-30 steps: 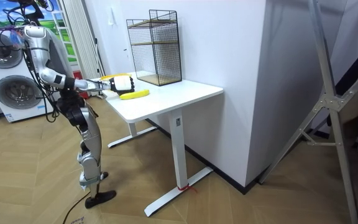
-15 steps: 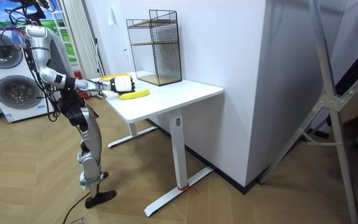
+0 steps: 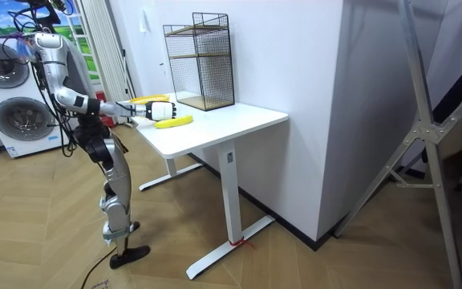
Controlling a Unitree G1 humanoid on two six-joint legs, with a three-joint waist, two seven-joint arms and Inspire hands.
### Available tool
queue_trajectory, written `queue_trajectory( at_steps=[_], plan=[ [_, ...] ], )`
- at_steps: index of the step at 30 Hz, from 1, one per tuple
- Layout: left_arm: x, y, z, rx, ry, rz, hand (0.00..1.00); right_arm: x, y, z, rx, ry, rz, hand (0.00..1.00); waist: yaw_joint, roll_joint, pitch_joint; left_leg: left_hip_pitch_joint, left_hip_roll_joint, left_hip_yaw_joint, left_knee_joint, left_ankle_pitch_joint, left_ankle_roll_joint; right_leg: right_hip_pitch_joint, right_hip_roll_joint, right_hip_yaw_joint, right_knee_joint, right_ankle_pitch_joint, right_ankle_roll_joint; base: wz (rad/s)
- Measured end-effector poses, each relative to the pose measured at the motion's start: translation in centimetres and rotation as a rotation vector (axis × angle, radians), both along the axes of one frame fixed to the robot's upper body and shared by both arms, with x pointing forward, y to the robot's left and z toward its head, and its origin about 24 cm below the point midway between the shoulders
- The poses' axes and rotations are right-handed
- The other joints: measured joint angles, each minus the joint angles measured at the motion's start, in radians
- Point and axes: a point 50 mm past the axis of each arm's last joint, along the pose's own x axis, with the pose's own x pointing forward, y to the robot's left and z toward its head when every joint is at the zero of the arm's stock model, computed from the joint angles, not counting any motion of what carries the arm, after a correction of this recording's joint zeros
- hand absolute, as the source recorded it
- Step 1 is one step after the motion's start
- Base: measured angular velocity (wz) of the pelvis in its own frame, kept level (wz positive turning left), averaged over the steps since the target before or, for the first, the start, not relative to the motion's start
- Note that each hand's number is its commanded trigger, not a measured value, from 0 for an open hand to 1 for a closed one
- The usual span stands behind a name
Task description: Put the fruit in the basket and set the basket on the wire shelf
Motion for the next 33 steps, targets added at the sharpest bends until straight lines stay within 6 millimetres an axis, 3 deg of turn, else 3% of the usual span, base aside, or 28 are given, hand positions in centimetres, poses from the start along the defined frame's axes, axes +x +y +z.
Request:
queue_trajectory(
  at_steps=[6, 13, 17, 20, 23, 33],
  plan=[
    [-0.4, -0.5, -0.2, -0.012, 0.01, 0.008, 0.0, 0.5, 0.0, 0.8, 0.236, -0.049, -0.045, 1.0, 0.006, 0.019, 0.005, 0.001, 0.0, 0.004, 0.004, 0.0, 0.0, -0.002, 0.0, 0.001, 0.0, 0.0, 0.0, 0.0],
    [-0.6, -1.4, -0.5, -0.032, 0.023, 0.025, 0.0, 1.3, 0.6, 2.7, 0.362, -0.135, -0.024, 1.0, 0.031, 0.041, -0.0031, 0.0, 0.0, 0.011, 0.002, 0.001, 0.001, -0.01, 0.0, 0.004, 0.006, 0.0, 0.0, -0.02],
    [-0.7, -1.5, -0.5, -0.038, 0.026, 0.024, 0.0, 2.0, 1.0, 3.9, 0.354, -0.186, 0.009, 1.0, 0.044, 0.035, -0.0003, -0.006, 0.002, 0.02, 0.012, 0.001, 0.001, -0.023, 0.0, 0.009, 0.016, 0.0, 0.0, -0.06],
    [-0.7, -1.5, -0.5, -0.038, 0.026, 0.023, 0.0, 2.7, 1.3, 4.5, 0.334, -0.222, 0.045, 1.0, 0.049, 0.011, -0.0061, -0.017, 0.002, 0.023, 0.017, 0.001, 0.001, -0.032, 0.0, 0.01, 0.018, 0.0, 0.0, -0.01],
    [-0.7, -1.4, -0.5, -0.037, 0.027, 0.022, 0.0, 2.9, 1.7, 5.4, 0.334, -0.26, 0.067, 1.0, 0.052, -0.003, -0.0059, -0.027, 0.002, 0.02, 0.016, 0.001, 0.001, -0.036, 0.0, 0.005, 0.018, 0.001, 0.0, 0.02],
    [-1.1, -1.5, -0.5, -0.049, 0.039, 0.01, 0.0, 3.8, 3.2, 9.0, 0.215, -0.426, 0.205, 1.0, 0.055, 0.004, -0.0045, -0.03, 0.003, 0.016, 0.015, 0.001, 0.001, -0.035, 0.0, -0.002, 0.016, 0.005, 0.0, 0.0]
  ],
)
